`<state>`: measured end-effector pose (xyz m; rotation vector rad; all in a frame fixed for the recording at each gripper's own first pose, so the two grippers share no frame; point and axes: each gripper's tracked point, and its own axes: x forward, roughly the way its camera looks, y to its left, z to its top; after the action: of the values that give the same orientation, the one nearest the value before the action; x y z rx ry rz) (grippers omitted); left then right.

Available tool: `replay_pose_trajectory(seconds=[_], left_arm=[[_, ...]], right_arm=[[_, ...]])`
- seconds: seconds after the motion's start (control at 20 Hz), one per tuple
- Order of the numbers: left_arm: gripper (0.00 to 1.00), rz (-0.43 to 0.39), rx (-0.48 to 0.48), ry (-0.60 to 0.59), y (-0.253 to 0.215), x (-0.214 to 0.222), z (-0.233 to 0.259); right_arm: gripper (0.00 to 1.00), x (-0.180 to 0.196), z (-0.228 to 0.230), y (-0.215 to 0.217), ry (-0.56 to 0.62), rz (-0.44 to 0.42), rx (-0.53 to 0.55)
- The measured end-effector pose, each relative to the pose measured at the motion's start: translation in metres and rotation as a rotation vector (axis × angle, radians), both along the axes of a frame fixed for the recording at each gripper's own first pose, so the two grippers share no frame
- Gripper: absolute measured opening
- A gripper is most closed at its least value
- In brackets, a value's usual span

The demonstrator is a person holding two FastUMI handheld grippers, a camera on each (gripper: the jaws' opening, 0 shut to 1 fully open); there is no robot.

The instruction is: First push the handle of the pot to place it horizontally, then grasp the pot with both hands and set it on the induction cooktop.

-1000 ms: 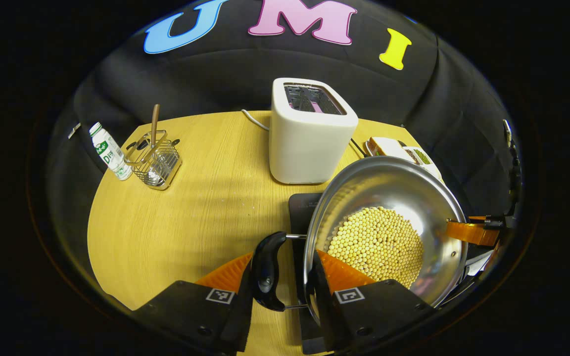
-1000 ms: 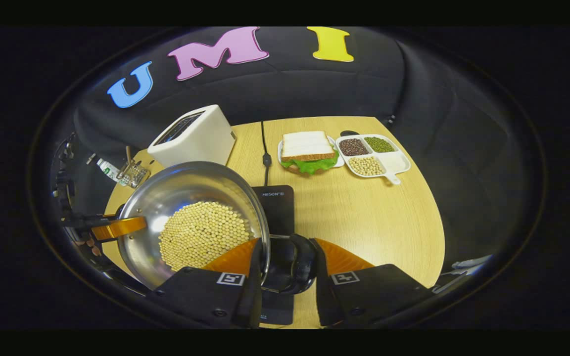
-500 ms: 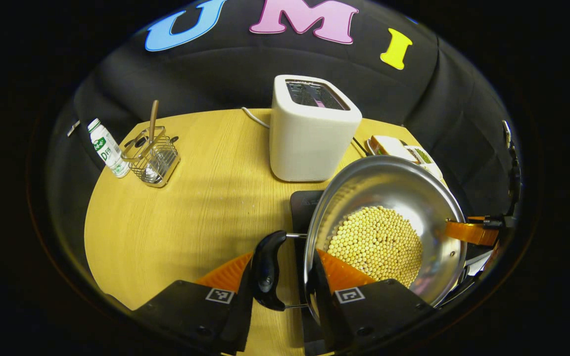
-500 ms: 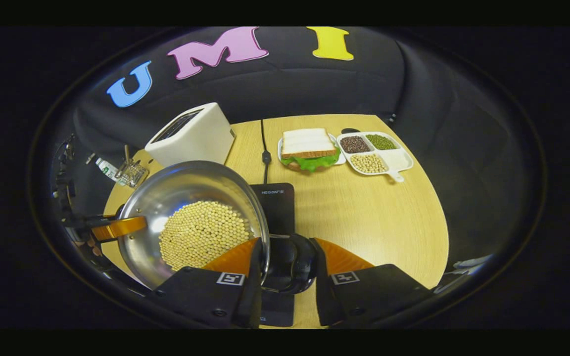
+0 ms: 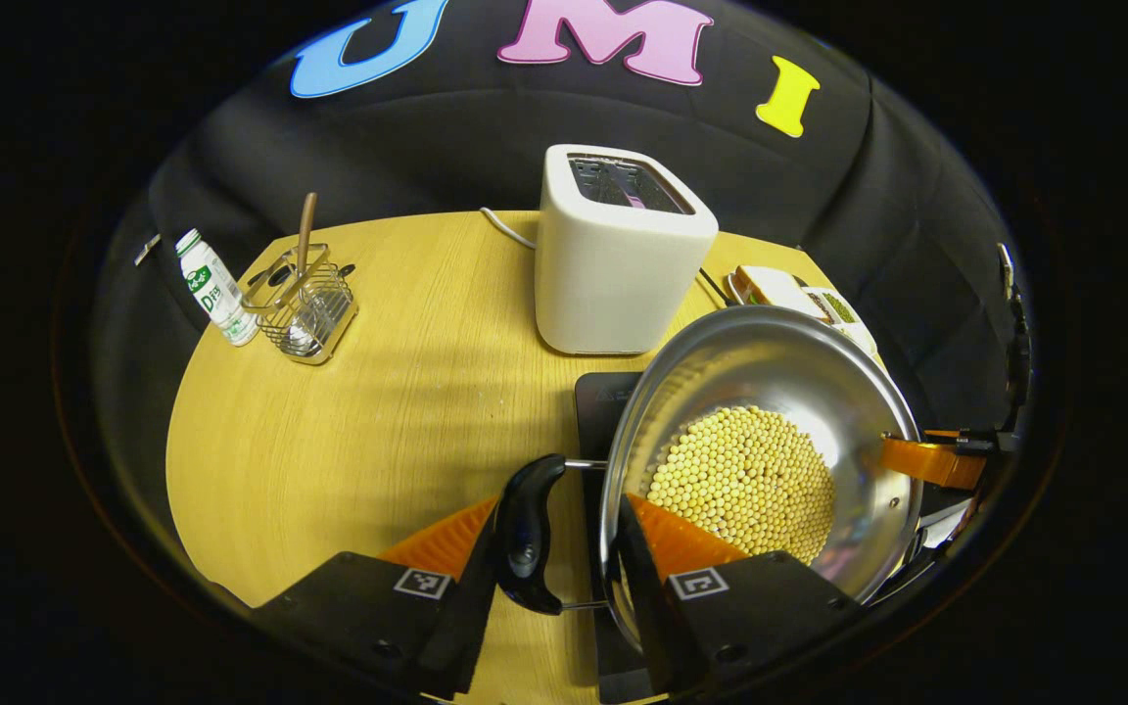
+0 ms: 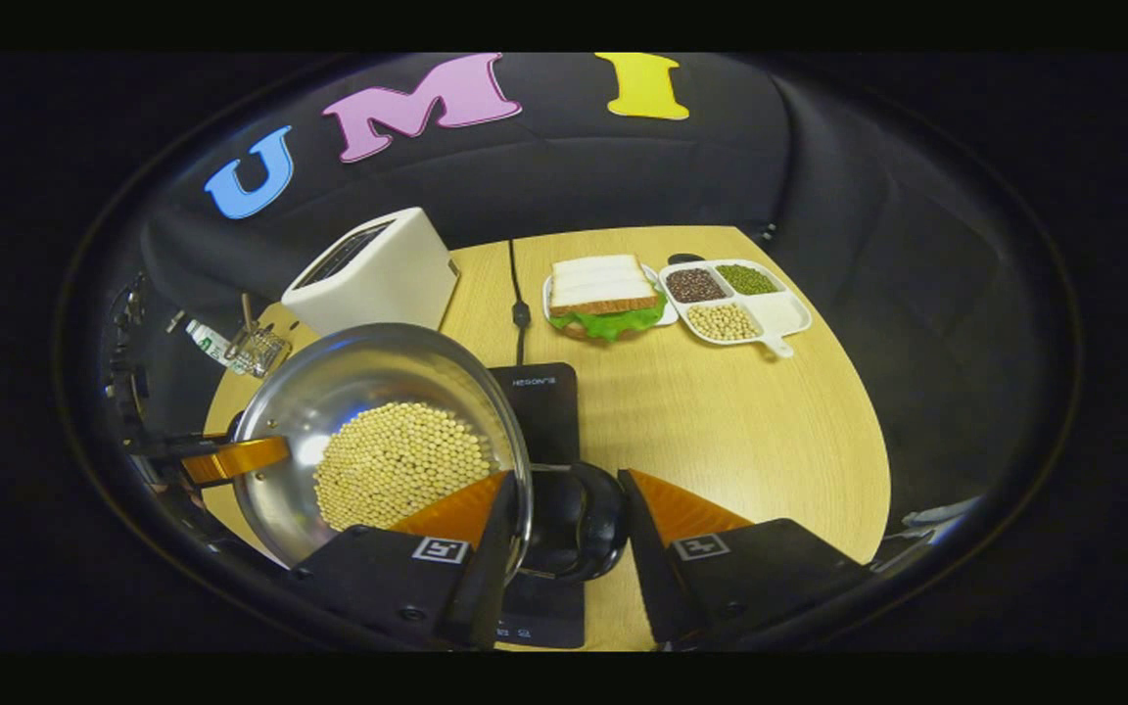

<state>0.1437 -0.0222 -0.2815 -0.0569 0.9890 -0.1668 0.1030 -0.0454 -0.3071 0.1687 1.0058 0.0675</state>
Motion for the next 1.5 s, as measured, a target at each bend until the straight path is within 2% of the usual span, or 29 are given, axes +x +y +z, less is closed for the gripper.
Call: replay_pose_trajectory(seconds=[0.05, 0.1, 0.15, 0.2, 0.25, 0.3, 0.35, 0.65, 0.9, 1.3, 1.5], left_arm=[[0.72, -0.004, -0.008, -0.012, -0.003, 0.000, 0.002], [0.86, -0.013, -0.020, -0.030, -0.007, 0.002, 0.007], [0.99, -0.018, -0.027, -0.045, -0.009, 0.001, 0.008], [0.97, -0.015, -0.022, -0.051, -0.006, 0.001, 0.010], [0.96, -0.010, -0.012, -0.055, -0.004, 0.001, 0.010], [0.96, -0.006, -0.005, -0.056, -0.002, 0.000, 0.011], [0.96, -0.003, 0.000, -0.054, -0.001, -0.001, 0.012], [0.96, -0.003, -0.007, -0.076, 0.003, -0.008, 0.022], [0.96, -0.007, 0.030, -0.161, 0.009, -0.012, 0.050], [0.95, 0.057, -0.009, -0.349, 0.021, -0.023, 0.120], [0.96, 0.103, -0.073, -0.430, 0.029, -0.033, 0.160]], right_arm=[[0.67, 0.001, 0.003, 0.004, -0.008, -0.002, 0.014], [0.73, 0.003, 0.004, 0.005, -0.010, -0.008, 0.020], [0.91, 0.003, 0.008, 0.004, -0.011, -0.012, 0.029], [1.00, 0.003, 0.005, 0.004, -0.012, -0.016, 0.023], [0.99, 0.001, 0.005, 0.003, -0.013, -0.015, 0.018], [0.93, 0.000, 0.006, 0.003, -0.015, -0.013, 0.010], [0.99, 0.000, 0.007, 0.002, -0.021, -0.010, 0.001], [0.99, -0.002, 0.020, 0.003, -0.064, -0.011, -0.016], [0.99, -0.002, 0.050, 0.001, -0.139, -0.040, -0.018], [0.99, -0.002, 0.131, -0.006, -0.379, -0.078, -0.071], [0.99, -0.008, 0.188, 0.002, -0.509, -0.103, -0.056]])
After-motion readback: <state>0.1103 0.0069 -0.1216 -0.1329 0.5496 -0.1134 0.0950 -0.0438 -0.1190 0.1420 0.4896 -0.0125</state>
